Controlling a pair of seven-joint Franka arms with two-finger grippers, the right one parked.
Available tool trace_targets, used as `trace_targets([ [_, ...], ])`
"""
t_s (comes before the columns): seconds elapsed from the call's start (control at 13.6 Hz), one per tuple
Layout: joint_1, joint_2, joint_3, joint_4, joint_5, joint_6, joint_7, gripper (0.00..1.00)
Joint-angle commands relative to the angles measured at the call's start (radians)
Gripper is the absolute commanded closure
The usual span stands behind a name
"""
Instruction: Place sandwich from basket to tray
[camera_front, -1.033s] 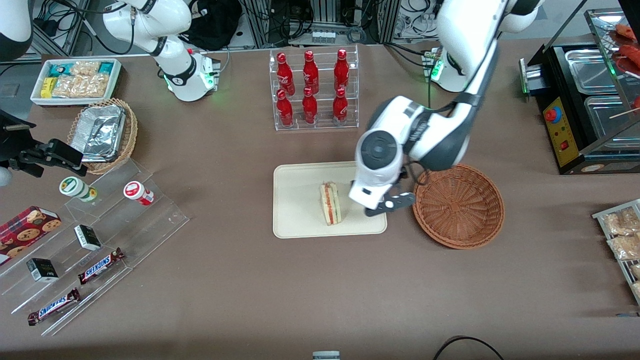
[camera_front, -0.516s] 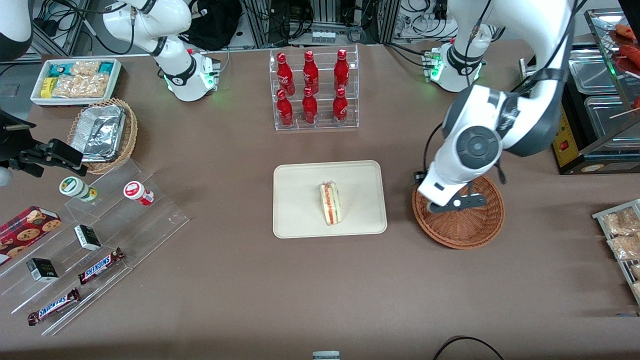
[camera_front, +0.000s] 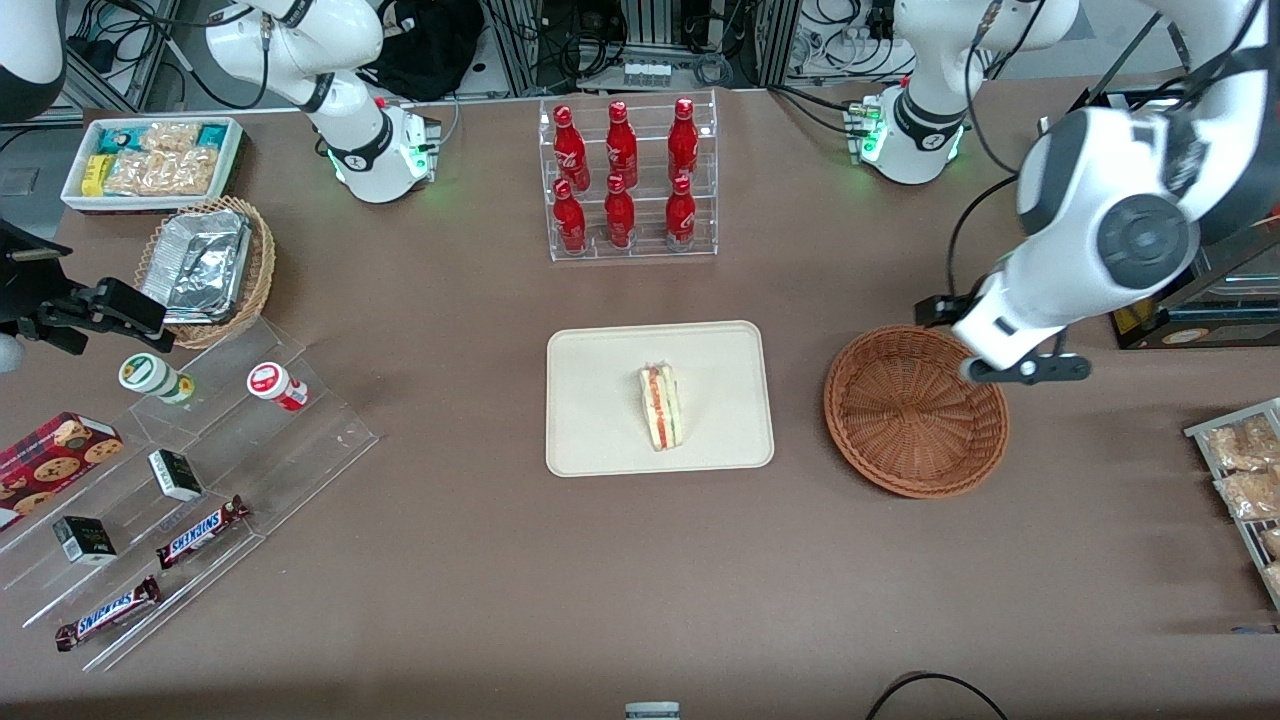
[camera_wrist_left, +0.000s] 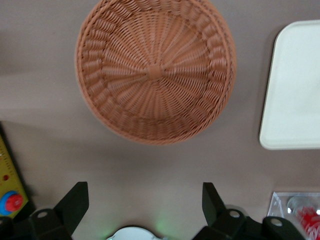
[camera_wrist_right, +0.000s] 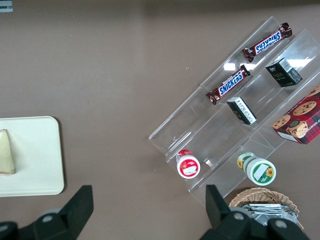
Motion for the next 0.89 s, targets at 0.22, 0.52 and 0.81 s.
trace_targets([
  [0.22,0.209,-0.089,-0.093,0.07,-0.01,-0.173,0.219,0.0],
  [0.52,0.224,-0.097,-0.036,0.176,0.001,-0.206,0.238,0.0],
  [0.81,0.223,-0.097,-0.01,0.205,0.001,-0.202,0.236,0.0],
])
